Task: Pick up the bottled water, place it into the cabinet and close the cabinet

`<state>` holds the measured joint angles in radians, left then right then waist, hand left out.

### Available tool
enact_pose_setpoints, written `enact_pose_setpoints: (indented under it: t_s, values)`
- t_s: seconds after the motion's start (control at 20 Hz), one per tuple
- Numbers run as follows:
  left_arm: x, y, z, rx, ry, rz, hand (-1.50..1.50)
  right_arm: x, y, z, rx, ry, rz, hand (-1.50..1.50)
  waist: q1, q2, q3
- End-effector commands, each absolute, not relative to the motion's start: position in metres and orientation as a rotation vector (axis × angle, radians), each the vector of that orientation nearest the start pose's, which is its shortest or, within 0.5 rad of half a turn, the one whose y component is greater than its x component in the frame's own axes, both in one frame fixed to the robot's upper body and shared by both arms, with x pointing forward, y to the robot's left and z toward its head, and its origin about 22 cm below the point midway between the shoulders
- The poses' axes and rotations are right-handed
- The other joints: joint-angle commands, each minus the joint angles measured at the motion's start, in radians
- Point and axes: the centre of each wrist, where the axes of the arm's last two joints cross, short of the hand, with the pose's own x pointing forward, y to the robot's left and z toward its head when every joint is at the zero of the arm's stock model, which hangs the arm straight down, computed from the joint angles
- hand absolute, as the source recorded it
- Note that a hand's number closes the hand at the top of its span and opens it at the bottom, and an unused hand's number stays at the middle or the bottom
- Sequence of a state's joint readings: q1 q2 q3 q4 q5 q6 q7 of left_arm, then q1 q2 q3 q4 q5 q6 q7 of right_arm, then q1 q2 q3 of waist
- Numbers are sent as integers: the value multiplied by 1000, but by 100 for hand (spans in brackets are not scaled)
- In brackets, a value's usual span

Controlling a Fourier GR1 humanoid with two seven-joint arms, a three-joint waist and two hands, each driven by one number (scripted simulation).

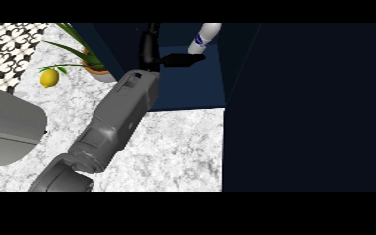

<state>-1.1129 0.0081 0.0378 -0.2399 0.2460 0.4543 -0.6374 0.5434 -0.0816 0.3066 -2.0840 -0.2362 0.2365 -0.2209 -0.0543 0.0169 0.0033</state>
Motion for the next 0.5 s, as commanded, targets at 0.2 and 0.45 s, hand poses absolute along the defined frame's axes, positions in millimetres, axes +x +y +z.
enact_pose_setpoints:
  t_s: [0.2, 0.45]
  values:
    - [425, 140, 20, 62, -1924, 47, -150, 104, -212, 41, 455, -1786, -12, -150, 51, -21, -4]
    - [416, 133, 11, -7, -1940, 42, -150, 97, -226, 40, 422, -1766, -26, -150, 70, -29, -3]
